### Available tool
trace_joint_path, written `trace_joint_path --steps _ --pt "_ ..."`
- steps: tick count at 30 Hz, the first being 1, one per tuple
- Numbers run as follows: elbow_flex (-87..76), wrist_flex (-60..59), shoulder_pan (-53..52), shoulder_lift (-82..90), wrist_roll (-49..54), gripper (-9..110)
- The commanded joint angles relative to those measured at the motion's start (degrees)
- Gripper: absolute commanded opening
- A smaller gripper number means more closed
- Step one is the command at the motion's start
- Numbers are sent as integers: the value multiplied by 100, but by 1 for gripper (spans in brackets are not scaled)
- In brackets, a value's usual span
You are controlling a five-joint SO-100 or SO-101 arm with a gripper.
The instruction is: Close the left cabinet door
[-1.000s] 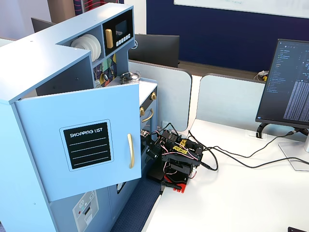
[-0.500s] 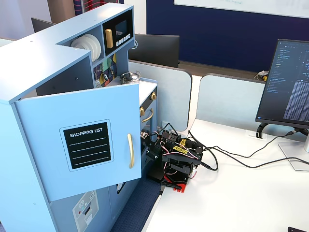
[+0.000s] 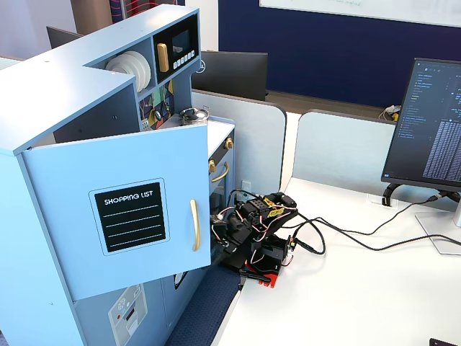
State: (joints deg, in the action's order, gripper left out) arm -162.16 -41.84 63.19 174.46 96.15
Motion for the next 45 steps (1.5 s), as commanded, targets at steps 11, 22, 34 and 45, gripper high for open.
trace_joint_path --steps 11,22,34,45 --pt "712 2575 3050 -1020 1318 0" --pt "2347 4052 3876 -3190 1547 0" --pt "4975 4078 3190 -5388 1916 0" --pt "4720 4351 1863 -5317 2039 0"
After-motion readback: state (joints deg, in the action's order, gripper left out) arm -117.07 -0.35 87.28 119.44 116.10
